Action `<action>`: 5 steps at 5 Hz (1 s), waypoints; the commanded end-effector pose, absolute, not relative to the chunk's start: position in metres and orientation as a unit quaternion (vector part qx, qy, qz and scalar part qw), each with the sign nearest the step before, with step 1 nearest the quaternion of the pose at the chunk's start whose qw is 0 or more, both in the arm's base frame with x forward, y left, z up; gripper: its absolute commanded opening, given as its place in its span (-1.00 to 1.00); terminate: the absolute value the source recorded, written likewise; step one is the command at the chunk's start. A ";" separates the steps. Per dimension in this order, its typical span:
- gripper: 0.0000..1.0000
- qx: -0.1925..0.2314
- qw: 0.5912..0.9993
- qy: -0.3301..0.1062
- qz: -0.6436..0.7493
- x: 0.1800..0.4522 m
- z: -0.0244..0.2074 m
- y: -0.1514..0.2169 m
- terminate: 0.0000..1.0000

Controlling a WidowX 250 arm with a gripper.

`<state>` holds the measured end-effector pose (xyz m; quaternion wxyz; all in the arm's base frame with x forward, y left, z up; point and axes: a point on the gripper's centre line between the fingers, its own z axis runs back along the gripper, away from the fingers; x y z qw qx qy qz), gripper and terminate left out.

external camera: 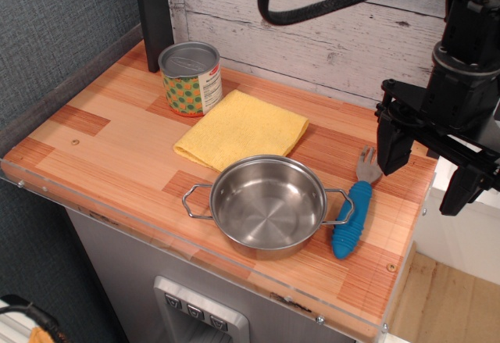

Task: Slide the canned good forward into the empty corner.

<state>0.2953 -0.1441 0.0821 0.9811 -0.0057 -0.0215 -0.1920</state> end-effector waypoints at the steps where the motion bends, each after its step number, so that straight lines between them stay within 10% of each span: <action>1: 1.00 -0.006 0.981 -0.021 -0.192 0.295 0.082 -0.144 -1.00; 2: 1.00 0.005 0.959 0.013 -0.283 0.307 0.077 -0.126 -1.00; 5: 1.00 0.046 0.940 -0.062 -0.333 0.327 0.108 -0.016 -1.00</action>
